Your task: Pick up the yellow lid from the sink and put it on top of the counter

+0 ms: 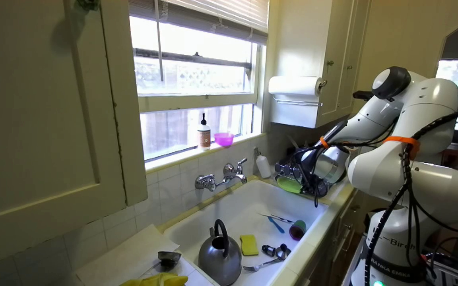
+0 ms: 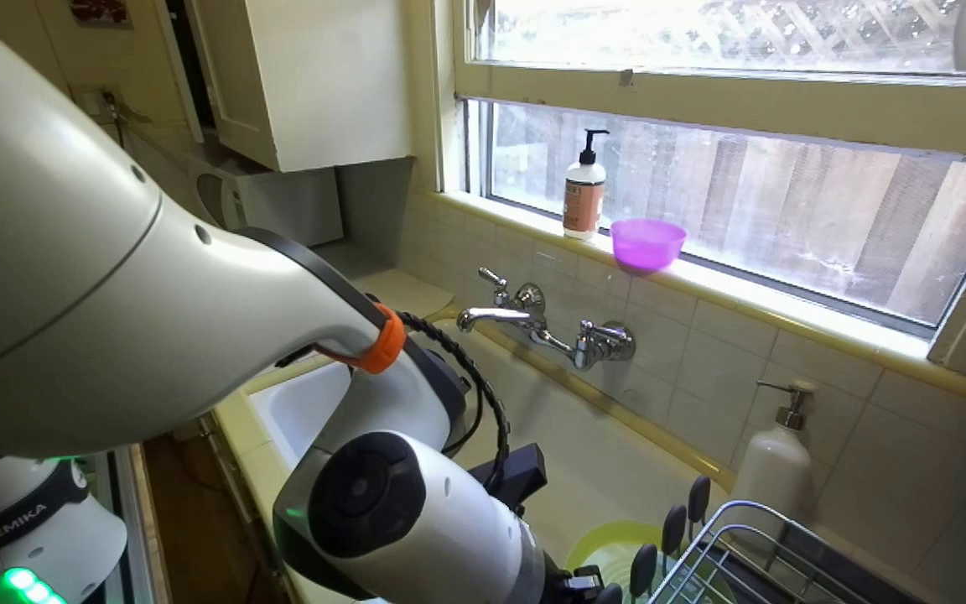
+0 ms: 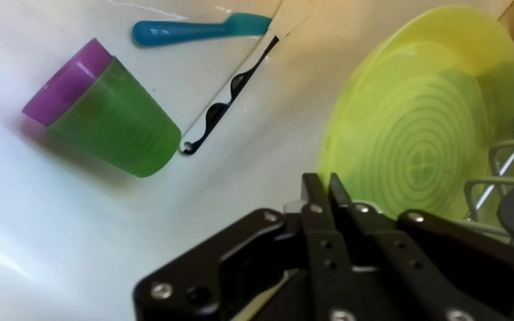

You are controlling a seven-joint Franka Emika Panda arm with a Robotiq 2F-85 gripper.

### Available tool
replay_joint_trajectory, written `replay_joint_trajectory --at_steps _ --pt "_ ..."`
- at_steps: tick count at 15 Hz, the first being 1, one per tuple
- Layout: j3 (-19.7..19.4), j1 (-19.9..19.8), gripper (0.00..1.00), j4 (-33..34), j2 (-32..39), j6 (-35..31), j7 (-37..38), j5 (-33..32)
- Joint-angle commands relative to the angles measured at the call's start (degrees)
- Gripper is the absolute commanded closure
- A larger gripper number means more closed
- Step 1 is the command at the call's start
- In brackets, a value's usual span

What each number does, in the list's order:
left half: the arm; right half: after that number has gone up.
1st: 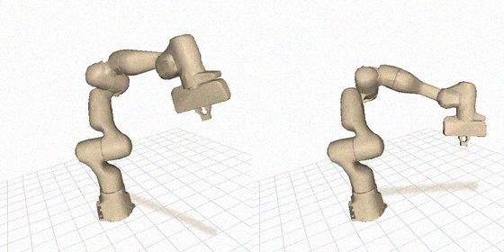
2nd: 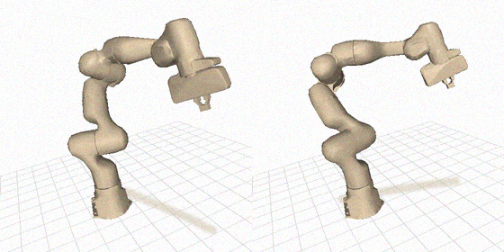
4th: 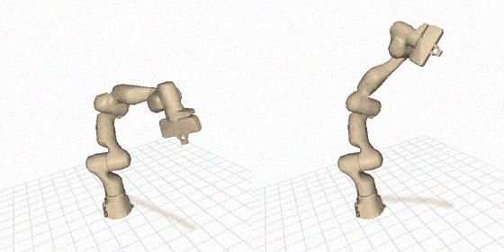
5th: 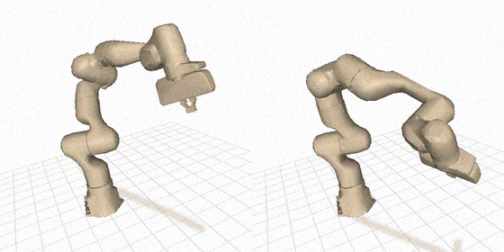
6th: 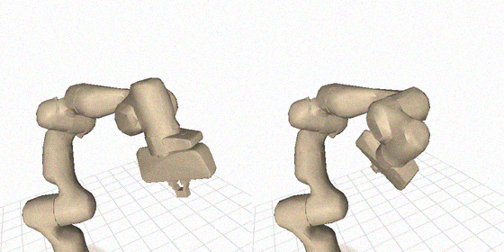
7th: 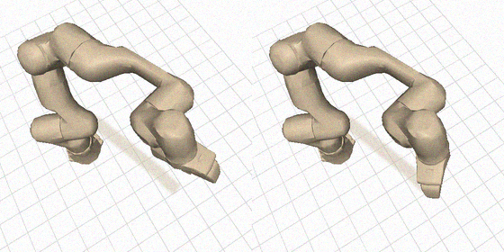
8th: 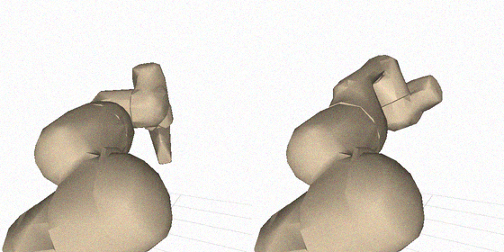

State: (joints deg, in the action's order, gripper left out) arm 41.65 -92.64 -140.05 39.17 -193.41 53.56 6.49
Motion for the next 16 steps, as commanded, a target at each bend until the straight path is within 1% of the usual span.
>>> replay_joint_trajectory --at_steps 1,2,3,9,11,12,14,16 --pt "-0.02 -0.57 0.82 0.74 1.09 -1.21 -1.36 1.65" --pt "0.17 -0.67 0.70 0.63 1.18 -1.65 -1.49 1.51" --pt "0.51 -0.96 0.64 0.51 1.42 -2.25 -1.66 1.17" --pt "1.33 -1.62 0.19 0.25 2.84 -4.76 -3.84 -0.54" --pt "1.97 -2.17 0.05 0.24 3.83 -6.76 -4.89 -1.96" --pt "2.60 -2.75 0.00 0.18 4.47 -7.60 -5.67 -3.17" --pt "3.51 -3.49 0.00 -0.02 5.29 -9.43 -7.11 -6.22" --pt "3.85 -3.74 0.00 -0.01 5.68 -9.86 -7.84 -8.40"
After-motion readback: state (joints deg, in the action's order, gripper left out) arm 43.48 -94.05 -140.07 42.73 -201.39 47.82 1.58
